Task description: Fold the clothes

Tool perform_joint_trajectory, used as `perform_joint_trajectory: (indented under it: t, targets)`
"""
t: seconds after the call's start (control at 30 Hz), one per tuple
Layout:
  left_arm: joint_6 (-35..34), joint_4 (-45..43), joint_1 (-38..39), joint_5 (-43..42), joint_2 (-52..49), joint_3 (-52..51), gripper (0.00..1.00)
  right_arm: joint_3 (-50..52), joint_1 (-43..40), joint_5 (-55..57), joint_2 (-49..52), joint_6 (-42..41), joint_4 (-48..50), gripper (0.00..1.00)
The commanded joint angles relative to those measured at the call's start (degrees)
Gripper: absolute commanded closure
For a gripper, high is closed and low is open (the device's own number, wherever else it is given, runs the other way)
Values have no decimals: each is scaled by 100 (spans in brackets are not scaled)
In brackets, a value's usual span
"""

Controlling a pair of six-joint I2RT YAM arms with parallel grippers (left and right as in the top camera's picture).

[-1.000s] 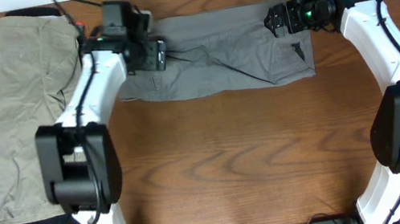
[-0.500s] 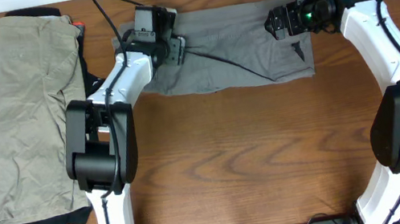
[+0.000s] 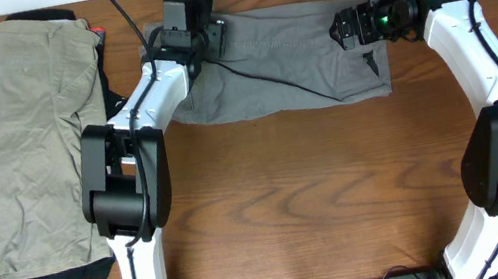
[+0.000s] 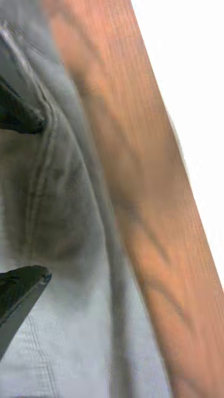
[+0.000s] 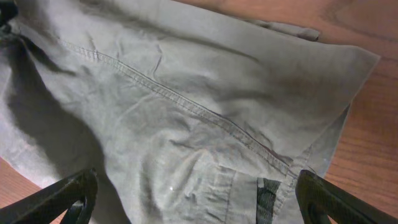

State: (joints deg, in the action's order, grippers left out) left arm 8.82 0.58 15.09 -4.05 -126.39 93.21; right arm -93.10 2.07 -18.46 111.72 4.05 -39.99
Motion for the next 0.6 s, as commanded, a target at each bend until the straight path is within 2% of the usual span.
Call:
perform_joint_trajectory:
  t: [0.0, 0.17, 0.33, 0.47, 0.57]
  targets:
    - [-50, -284, -28, 63, -385, 142, 30, -85, 26, -63, -103, 94, -52, 1]
    - [-50, -562, -85, 72, -861, 142, 30, -85, 26, -61, -103, 94, -192, 1]
    - [-256, -562, -315, 149, -837, 186, 30, -85, 26, -50, -101, 94, -188, 1]
    - [-745, 308, -601, 197, -592, 549, 29, -85, 26, 83, -98, 94, -155, 1]
    - [-743, 1222, -739, 173, -225, 811, 29, -85, 26, 214, -98, 96, -92, 1]
